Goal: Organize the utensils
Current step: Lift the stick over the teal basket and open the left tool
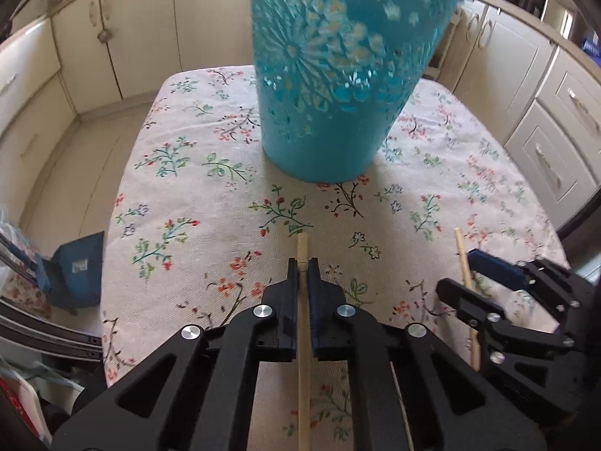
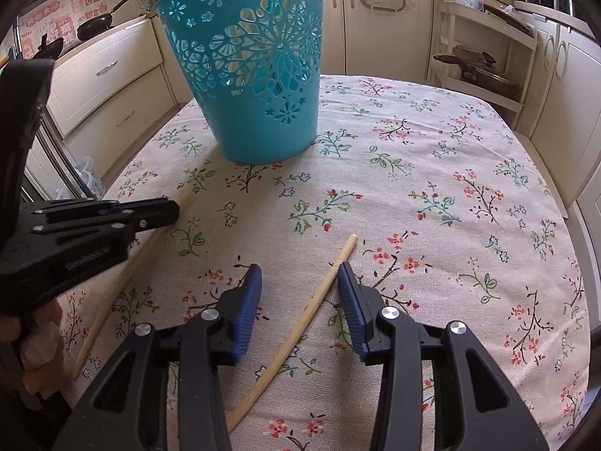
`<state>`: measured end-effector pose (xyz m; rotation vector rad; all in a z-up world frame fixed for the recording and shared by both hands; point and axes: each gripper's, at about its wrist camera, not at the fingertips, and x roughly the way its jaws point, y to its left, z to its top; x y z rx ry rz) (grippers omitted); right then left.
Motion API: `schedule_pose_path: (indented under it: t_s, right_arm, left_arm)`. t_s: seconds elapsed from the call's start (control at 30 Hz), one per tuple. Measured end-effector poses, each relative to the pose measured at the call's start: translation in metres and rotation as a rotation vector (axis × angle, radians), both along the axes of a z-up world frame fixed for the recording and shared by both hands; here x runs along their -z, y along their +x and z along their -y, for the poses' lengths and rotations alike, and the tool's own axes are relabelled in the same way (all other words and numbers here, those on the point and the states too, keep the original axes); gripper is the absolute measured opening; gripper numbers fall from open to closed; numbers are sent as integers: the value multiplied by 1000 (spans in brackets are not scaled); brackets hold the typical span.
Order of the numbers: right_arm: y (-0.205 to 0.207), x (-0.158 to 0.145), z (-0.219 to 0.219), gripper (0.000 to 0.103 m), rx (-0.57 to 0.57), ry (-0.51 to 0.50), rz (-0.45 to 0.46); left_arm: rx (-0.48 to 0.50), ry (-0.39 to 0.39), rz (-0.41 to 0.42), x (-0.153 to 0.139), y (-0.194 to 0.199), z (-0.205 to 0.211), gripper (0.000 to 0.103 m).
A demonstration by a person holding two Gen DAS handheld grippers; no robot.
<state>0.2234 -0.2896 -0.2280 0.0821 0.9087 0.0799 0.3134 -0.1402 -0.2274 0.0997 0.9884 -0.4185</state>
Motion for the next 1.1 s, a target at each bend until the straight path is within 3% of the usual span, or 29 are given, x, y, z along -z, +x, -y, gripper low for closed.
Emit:
schedule_pose_path:
  t_s: [0.2,0.37,0.57,0.77,0.97,1.1]
  right_arm:
    - [0,0,-1,45,0,3,0]
    - [0,0,-1,45,2,6,0]
    - [0,0,-1,45,2,10,1]
    - [0,0,0,46,5,17,1]
    - [1,0,2,46,6,34,2]
    - [1,0,3,47,8,49,3]
  left_arm:
    - [3,-89,41,-47,-6,-16,5]
    - [9,-177,128,-107,-9,-24,5]
    - [26,-224,276,-180,-9,-18,5]
    - [-3,-292,430,-243,16,-6,5]
    - [-45,-339,608,-279,42,13,5]
    - [-81,-331,690,-276,59,28,5]
